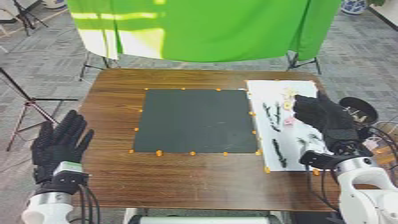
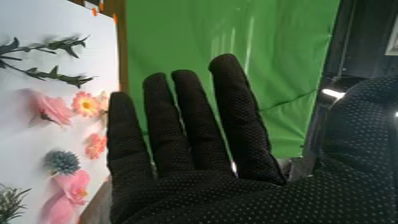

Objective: Arrange flowers

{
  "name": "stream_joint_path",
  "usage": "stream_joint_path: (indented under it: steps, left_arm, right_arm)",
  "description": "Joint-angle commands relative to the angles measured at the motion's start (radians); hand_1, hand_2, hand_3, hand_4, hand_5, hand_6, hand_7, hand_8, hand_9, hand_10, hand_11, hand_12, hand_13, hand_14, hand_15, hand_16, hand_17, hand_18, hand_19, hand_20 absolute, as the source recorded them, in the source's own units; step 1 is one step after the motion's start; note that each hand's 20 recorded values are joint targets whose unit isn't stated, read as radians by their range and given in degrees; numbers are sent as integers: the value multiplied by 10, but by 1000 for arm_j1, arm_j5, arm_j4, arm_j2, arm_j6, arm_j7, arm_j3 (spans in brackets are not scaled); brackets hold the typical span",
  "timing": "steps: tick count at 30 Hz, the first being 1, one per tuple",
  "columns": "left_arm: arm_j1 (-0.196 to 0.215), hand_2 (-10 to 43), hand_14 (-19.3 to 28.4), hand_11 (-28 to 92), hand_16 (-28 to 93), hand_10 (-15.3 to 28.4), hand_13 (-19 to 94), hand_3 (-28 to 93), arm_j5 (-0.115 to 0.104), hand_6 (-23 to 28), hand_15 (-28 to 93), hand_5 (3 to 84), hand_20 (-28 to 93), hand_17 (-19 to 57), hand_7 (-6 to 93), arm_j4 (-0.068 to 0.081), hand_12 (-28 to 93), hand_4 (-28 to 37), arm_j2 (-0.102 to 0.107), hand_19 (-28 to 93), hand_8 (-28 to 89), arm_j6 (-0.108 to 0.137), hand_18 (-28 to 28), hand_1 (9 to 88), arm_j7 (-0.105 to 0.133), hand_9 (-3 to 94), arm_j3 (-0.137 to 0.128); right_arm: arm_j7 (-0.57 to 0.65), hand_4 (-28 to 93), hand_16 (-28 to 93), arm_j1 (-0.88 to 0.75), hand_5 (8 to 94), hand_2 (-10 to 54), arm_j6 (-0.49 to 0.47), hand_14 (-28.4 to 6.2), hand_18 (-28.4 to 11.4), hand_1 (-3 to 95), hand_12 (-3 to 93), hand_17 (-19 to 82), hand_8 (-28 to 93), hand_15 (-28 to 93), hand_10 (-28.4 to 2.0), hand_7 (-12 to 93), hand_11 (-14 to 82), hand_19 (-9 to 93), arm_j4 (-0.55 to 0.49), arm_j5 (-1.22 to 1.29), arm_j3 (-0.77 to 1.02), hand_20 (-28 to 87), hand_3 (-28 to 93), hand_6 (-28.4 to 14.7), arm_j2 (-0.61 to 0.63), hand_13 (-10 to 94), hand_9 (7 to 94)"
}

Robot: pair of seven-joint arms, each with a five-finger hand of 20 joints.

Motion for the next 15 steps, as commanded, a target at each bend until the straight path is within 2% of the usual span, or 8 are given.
stream_joint_path:
  steps: [1, 6, 8, 9, 10, 12, 15]
  left_arm:
    - [-4, 183, 75, 141, -116, 125, 110, 651, 12, 80, 166, 401, 64, -68, 51, -2, 53, -283, 3, 276, -71, -11, 89, 226, 2, 261, 11]
    - [0, 179, 69, 127, -111, 120, 94, 660, 38, 74, 150, 379, 65, -69, 44, 0, 46, -283, 4, 263, -69, -27, 85, 220, -13, 236, 15]
    - [10, 173, 76, 128, -107, 122, 97, 668, 37, 74, 152, 377, 67, -69, 46, -4, 47, -283, 2, 264, -67, -27, 88, 221, -14, 234, 7]
    - [10, 170, 81, 132, -103, 124, 102, 670, 34, 75, 153, 376, 69, -68, 47, -4, 50, -283, 2, 267, -66, -26, 90, 226, -12, 233, 6]
    - [8, 168, 87, 137, -98, 127, 107, 672, 40, 76, 156, 377, 71, -68, 48, -3, 53, -283, 1, 271, -66, -32, 93, 229, -15, 235, 3]
    - [12, 166, 94, 143, -91, 132, 121, 674, 47, 79, 165, 381, 72, -67, 51, -3, 56, -283, -8, 273, -65, -32, 96, 231, -23, 241, 3]
    - [11, 164, 100, 149, -85, 135, 126, 677, 42, 83, 173, 387, 75, -64, 56, -4, 60, -283, -9, 278, -65, -32, 101, 233, -21, 248, 13]
  right_arm:
    - [-2, -273, 111, 14, 465, 113, -7, -119, -158, 68, 101, 204, -115, 128, -110, 128, 54, 191, 2, -6, -3, 249, 825, -4, 4, 368, 460]
    - [11, -274, 116, 21, 465, 112, -1, -124, -160, 68, 102, 192, -114, 129, -110, 131, 55, 181, 5, -18, 3, 234, 825, -7, 8, 364, 454]
    - [60, -271, 139, 28, 469, 109, 54, -134, -167, 72, 113, 191, -113, 138, -126, 133, 59, 257, -7, -76, -15, 261, 821, -13, 20, 382, 462]
    - [128, -269, 154, -2, 472, 102, 93, -136, -171, 81, 120, 188, -112, 142, -134, 134, 60, 297, -39, -154, 6, 274, 814, -17, 21, 395, 468]
    - [210, -265, 184, -2, 480, 90, 145, -141, -185, 93, 129, 183, -111, 143, -147, 134, 60, 380, -60, -258, -11, 279, 807, -27, 39, 426, 480]
    - [296, -262, 215, -40, 496, 54, 133, -155, -206, 112, 141, 180, -110, 183, -165, 138, 74, 508, -89, -432, 10, 298, 797, -45, 67, 483, 510]
    - [327, -258, 192, -103, 516, 18, 53, -158, -214, 123, 156, 195, -110, 253, -179, 149, 105, 591, -129, -608, 76, 297, 792, -54, 116, 509, 547]
